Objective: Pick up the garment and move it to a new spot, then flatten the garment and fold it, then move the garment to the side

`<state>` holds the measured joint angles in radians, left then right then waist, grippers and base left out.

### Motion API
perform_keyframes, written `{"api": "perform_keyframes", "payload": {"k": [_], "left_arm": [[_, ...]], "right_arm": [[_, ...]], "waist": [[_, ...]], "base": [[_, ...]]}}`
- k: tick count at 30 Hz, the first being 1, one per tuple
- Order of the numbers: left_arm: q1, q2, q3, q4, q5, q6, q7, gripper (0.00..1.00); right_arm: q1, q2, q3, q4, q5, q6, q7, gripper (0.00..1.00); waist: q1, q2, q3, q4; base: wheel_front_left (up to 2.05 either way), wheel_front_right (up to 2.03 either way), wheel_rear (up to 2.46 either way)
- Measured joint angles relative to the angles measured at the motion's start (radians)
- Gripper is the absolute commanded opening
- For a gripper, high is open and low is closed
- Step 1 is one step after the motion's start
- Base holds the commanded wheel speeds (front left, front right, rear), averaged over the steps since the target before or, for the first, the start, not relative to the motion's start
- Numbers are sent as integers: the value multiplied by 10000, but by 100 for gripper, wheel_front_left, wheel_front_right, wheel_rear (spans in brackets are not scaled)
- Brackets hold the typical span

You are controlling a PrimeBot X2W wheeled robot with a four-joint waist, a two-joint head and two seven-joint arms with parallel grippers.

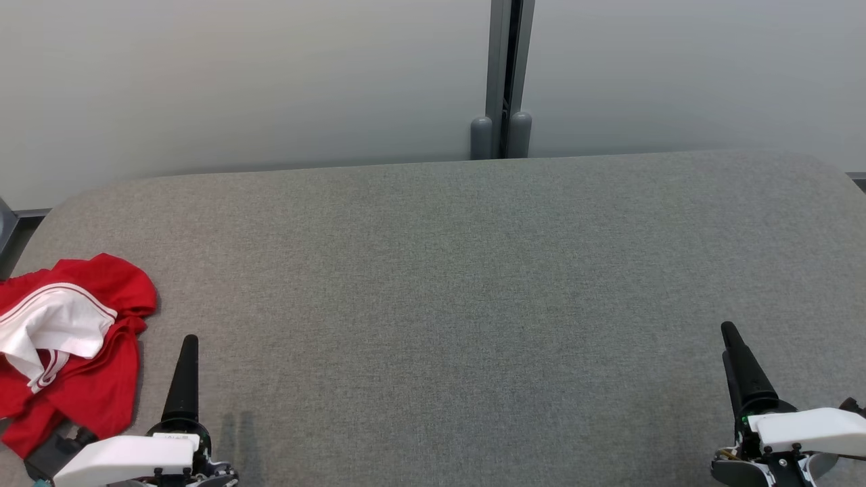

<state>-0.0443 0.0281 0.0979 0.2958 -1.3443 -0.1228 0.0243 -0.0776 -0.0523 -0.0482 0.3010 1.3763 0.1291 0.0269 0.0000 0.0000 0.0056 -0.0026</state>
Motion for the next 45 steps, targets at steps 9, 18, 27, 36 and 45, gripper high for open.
{"api": "perform_keyframes", "payload": {"k": [9, 18, 27, 36, 45], "left_arm": [[-1, 29, -77, 73, 1827, -4, -357, 100], [1, 44, -199, 217, 3478, 100, -696, 100], [2, 77, -387, 522, 5099, 245, -997, 100], [2, 98, -487, 681, 6314, 393, -1233, 100], [2, 115, -577, 744, 7373, 554, -1498, 100]], "right_arm": [[-12, 15, 86, 111, -1682, 0, -374, 100], [-69, -4, 397, 307, -3289, 0, -696, 100], [-161, -6, 514, 508, -4794, 2, -993, 100], [-202, -25, 589, 591, -5975, 2, -1252, 100], [-256, -38, 700, 667, -7131, 2, -1515, 100]], "waist": [[0, 0, 2, -26], [0, 0, 3, -67], [0, 0, 1, -74], [0, 0, 9, -87], [0, 0, 6, -95]], "base": [[0, 0, 0], [0, 0, 0], [0, 0, 0], [0, 0, 0], [0, 0, 0]]}}
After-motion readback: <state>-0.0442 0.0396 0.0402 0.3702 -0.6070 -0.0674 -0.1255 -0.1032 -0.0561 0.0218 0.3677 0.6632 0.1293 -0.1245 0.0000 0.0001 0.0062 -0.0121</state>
